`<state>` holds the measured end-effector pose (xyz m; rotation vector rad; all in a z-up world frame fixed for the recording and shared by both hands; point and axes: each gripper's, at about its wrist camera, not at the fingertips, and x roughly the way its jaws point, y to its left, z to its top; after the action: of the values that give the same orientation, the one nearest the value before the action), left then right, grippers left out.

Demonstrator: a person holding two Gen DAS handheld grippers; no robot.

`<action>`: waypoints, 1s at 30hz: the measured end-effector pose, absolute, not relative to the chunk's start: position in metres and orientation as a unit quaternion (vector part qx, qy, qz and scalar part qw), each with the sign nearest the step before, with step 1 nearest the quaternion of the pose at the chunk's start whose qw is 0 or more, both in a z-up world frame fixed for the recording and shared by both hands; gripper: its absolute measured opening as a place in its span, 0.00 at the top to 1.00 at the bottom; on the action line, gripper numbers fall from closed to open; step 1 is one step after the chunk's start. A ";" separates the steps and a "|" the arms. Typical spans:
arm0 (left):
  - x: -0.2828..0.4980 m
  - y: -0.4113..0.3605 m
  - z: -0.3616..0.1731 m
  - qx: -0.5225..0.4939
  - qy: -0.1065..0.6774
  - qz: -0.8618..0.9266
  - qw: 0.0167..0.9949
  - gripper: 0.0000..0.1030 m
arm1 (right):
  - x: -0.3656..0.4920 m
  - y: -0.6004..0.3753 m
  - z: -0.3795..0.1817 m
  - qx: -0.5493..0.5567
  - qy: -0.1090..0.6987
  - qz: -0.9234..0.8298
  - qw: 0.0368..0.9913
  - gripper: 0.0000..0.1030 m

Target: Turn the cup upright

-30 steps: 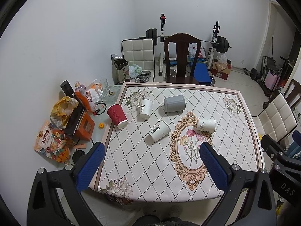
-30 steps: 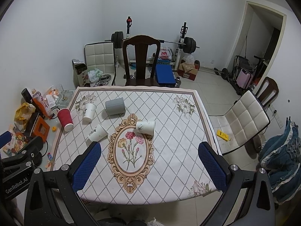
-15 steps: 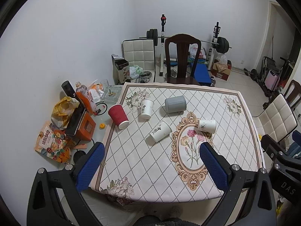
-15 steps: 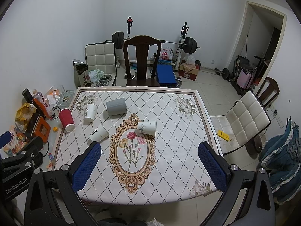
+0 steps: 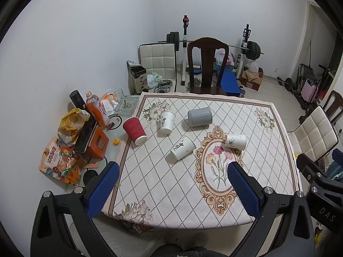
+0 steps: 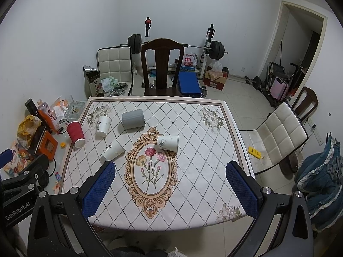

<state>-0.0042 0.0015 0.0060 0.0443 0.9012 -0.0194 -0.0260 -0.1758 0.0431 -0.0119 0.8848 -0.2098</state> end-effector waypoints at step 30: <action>0.075 -0.016 -0.128 0.059 0.555 -0.048 0.829 0.00 | 0.027 -0.236 -0.122 0.074 0.564 -0.219 0.793 0.00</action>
<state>0.0754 -0.0159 -0.1281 0.1244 1.1774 -0.1012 0.0274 -0.2365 -0.1217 0.1585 1.2141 -0.4702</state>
